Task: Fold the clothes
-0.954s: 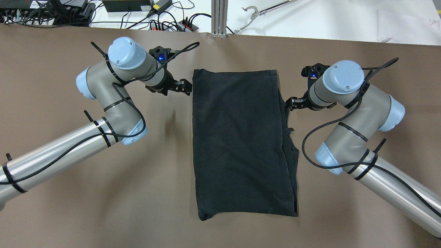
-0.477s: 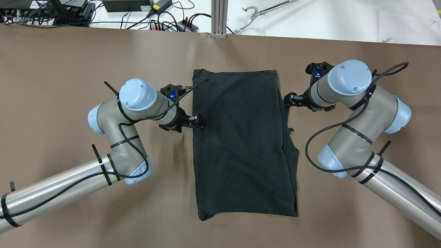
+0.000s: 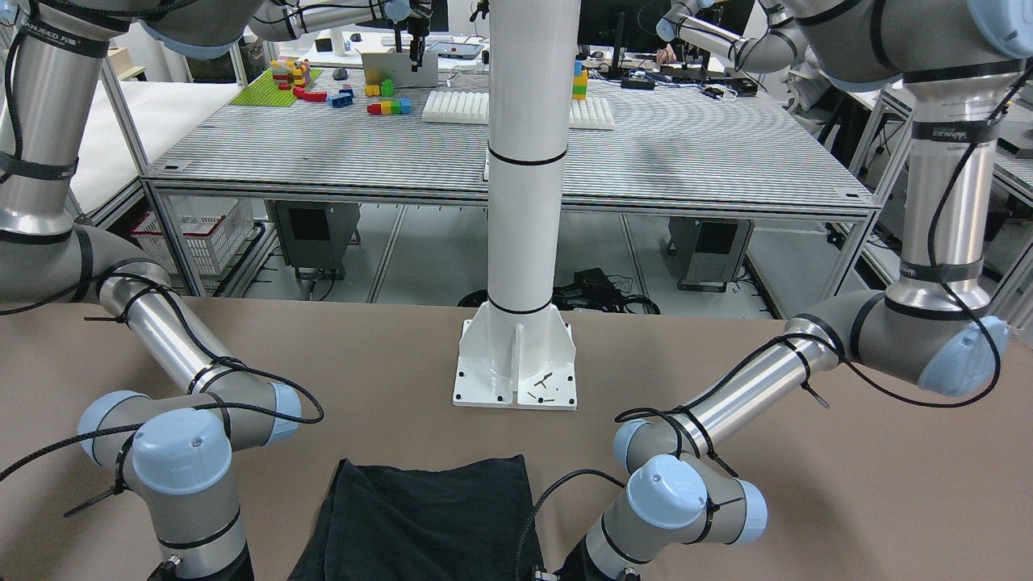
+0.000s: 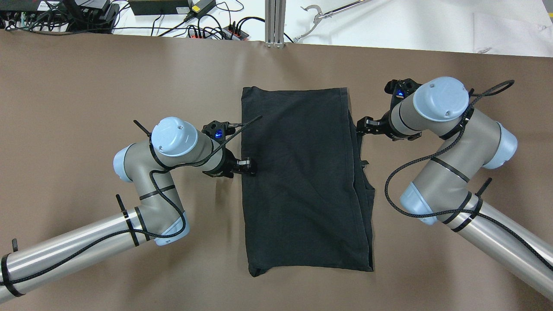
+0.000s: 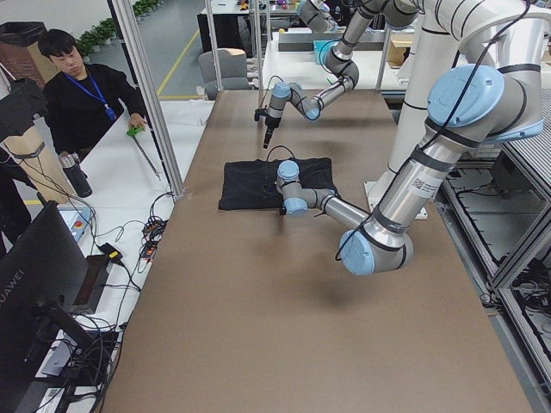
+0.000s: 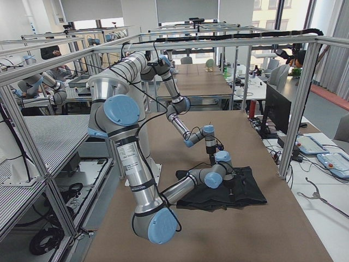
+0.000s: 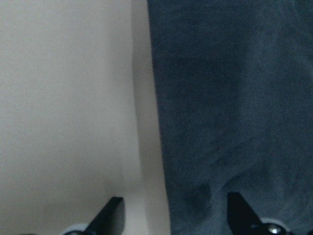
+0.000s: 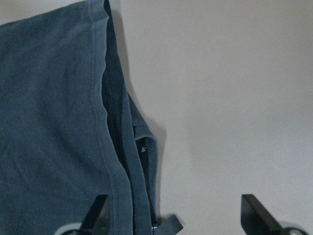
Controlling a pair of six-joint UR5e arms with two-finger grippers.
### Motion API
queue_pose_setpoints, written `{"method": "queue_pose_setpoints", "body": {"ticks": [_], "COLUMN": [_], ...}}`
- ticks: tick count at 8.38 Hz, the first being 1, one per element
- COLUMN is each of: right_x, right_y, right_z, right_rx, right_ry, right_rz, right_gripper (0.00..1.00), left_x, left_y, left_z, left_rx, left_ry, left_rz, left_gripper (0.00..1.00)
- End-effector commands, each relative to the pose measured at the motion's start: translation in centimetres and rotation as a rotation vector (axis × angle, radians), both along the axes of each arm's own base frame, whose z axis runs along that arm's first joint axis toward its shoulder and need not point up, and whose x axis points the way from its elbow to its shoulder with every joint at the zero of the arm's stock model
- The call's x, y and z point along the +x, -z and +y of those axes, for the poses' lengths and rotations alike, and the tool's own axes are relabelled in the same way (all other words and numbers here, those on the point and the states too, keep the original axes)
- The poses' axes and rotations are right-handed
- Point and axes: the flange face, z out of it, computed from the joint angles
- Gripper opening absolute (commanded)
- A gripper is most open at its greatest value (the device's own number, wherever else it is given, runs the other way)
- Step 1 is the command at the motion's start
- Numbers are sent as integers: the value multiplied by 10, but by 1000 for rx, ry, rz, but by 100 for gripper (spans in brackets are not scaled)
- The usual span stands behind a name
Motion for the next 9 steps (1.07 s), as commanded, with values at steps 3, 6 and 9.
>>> {"method": "queue_pose_setpoints", "body": {"ticks": [3,6,9], "right_x": [0,0,0], "right_y": [-1,-4,-1], "right_z": [0,2,4], "right_rx": [5,3,9], "right_ry": [4,3,8], "right_rz": [3,8,2], "right_gripper": [94,94,94], "left_x": [-1,-29,-76], "left_y": [8,-8,-38], "left_z": [3,12,18], "left_rx": [7,17,11], "left_ry": [0,1,-2], "left_rz": [18,28,27], "left_gripper": [0,0,0]}}
